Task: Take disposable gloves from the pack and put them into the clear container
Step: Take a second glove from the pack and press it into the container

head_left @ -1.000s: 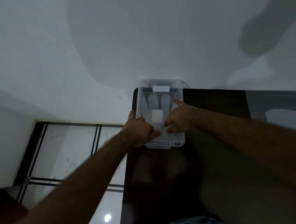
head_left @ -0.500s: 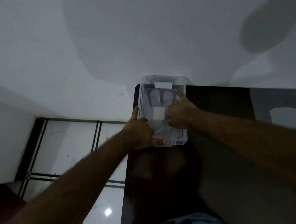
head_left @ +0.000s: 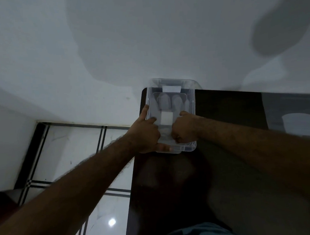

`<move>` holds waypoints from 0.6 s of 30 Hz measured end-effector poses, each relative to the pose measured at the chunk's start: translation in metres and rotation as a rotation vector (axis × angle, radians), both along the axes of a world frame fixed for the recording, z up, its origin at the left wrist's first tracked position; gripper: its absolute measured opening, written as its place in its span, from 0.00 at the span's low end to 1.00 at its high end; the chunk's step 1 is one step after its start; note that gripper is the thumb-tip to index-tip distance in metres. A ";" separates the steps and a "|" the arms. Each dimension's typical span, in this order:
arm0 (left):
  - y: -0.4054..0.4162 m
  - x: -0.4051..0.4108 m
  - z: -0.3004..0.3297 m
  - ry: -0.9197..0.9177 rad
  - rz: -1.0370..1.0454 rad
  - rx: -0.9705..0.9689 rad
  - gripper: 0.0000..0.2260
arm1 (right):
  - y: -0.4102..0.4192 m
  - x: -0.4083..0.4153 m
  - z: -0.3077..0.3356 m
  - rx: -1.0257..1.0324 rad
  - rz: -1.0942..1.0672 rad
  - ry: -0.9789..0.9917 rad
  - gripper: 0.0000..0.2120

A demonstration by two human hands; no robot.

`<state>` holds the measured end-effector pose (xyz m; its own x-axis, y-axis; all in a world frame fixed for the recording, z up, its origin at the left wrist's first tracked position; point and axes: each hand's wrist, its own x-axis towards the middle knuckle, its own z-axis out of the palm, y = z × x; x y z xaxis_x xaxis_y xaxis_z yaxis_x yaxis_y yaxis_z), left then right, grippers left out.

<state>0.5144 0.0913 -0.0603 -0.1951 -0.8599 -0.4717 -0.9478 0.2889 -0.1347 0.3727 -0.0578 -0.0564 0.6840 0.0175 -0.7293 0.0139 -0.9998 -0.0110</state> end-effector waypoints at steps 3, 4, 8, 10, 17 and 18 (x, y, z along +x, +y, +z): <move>-0.001 0.004 -0.006 -0.030 0.014 0.029 0.49 | 0.002 -0.001 -0.001 0.007 -0.003 0.054 0.13; -0.002 0.005 -0.005 -0.041 0.015 0.039 0.50 | 0.002 -0.001 0.000 0.003 -0.004 0.072 0.13; -0.009 0.003 0.002 -0.042 -0.010 0.021 0.48 | 0.000 0.002 0.003 0.010 -0.029 0.121 0.13; -0.019 0.003 0.005 -0.036 -0.033 -0.019 0.44 | -0.003 0.003 0.001 -0.013 -0.041 0.008 0.12; -0.066 0.014 0.001 -0.073 0.055 -0.004 0.29 | -0.036 0.021 0.000 -0.194 -0.216 -0.221 0.16; -0.071 0.014 0.002 -0.083 0.064 0.023 0.29 | -0.039 0.024 0.001 -0.186 -0.229 -0.192 0.17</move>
